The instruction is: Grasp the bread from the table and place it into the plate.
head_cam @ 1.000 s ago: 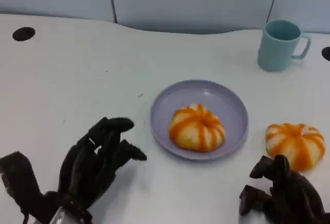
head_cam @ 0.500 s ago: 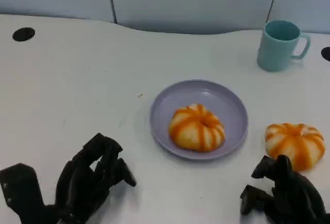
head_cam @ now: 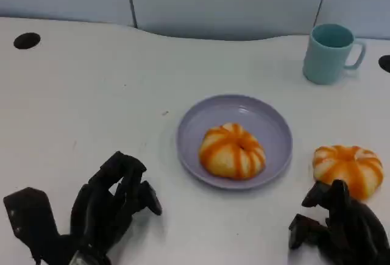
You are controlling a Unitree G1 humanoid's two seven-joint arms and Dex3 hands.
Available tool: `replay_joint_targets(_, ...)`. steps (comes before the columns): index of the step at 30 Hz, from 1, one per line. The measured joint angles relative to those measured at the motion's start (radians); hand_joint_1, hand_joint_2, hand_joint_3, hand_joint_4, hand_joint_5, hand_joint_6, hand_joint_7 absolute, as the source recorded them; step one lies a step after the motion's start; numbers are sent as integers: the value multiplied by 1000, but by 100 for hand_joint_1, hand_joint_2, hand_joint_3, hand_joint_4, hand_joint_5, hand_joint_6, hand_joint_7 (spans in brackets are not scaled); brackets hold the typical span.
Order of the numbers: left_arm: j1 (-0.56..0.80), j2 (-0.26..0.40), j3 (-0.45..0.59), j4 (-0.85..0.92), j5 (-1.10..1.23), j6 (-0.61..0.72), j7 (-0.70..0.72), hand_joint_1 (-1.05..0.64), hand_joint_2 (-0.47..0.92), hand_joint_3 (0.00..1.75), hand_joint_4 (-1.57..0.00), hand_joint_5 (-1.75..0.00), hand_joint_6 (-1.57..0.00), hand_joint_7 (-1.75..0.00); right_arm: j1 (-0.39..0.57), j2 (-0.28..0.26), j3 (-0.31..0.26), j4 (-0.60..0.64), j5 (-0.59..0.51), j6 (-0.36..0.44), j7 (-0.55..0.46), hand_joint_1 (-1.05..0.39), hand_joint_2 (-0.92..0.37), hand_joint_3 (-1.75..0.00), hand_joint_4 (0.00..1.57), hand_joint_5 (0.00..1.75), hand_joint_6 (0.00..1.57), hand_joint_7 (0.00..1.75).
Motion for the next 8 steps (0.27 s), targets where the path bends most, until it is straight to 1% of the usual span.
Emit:
replay_joint_targets(3,0,-1,0,0,3,-3,0,-47,92,36,-92,-175,-68,-175,-4,-2,-11,7,9,3,5,-45,-92,-56,125,126,106,120)
replay_joint_targets(8,0,-4,0,0,1,-4,0,-49,92,35,-92,-175,-68,-175,-4,-5,-16,5,9,7,1,-45,-92,-55,124,125,106,121)
